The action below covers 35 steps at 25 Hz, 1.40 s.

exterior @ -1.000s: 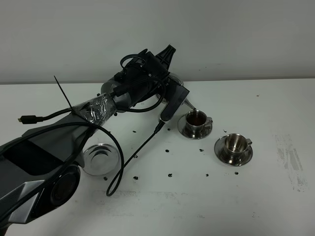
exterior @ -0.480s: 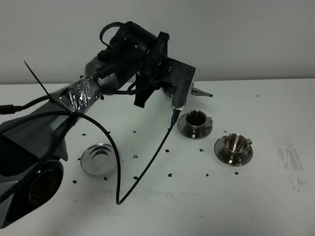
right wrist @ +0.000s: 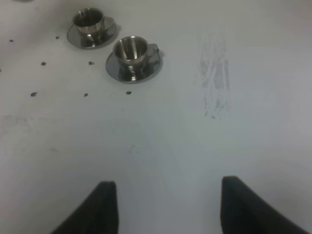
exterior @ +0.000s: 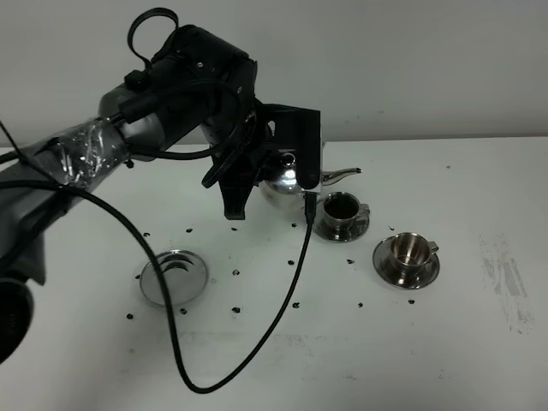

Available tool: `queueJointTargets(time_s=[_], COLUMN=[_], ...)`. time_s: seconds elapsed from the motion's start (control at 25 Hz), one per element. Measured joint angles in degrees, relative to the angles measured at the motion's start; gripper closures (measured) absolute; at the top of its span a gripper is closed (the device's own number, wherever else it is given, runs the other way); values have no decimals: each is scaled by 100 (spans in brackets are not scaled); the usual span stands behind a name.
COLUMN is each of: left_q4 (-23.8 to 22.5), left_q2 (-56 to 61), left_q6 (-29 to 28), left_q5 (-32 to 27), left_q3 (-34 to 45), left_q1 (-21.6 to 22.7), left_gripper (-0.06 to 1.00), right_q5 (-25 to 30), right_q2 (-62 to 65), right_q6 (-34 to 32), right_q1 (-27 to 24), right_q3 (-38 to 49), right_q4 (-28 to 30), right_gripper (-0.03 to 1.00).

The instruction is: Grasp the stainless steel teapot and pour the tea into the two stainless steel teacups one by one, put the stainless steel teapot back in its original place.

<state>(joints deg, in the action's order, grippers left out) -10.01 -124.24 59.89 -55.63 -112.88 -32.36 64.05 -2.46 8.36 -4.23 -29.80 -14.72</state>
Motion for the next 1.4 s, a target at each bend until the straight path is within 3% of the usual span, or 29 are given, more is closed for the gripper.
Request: queueJointTargets(time_s=[0.16,0.32,0.48,0.6,1.0,1.4], left_q4=[567,1129,1200,1202,1219,1330], left_q2=[677,985,980,980,943,500], left_q6=[-420,-1355,-2594,-3215,-3411,-3399], left_q5=[197,144,-39,-45,427,474], left_q3=[1133,1764,1970,2063,2779,2799], left_q1=[-57,-84,-78,1,325,368], left_gripper=[77,77,77,77,77,77], right_q5=[0,0,0,0,0,0], right_q2=[0,0,0,0,0,0], right_q6=[0,0,0,0,0,0], right_q1=[0,0,0,0,0,0], right_q3=[0,0,0,0,0,0], right_q4=[0,0,0,0,0,0], right_gripper=[50,50,50,50,50,50])
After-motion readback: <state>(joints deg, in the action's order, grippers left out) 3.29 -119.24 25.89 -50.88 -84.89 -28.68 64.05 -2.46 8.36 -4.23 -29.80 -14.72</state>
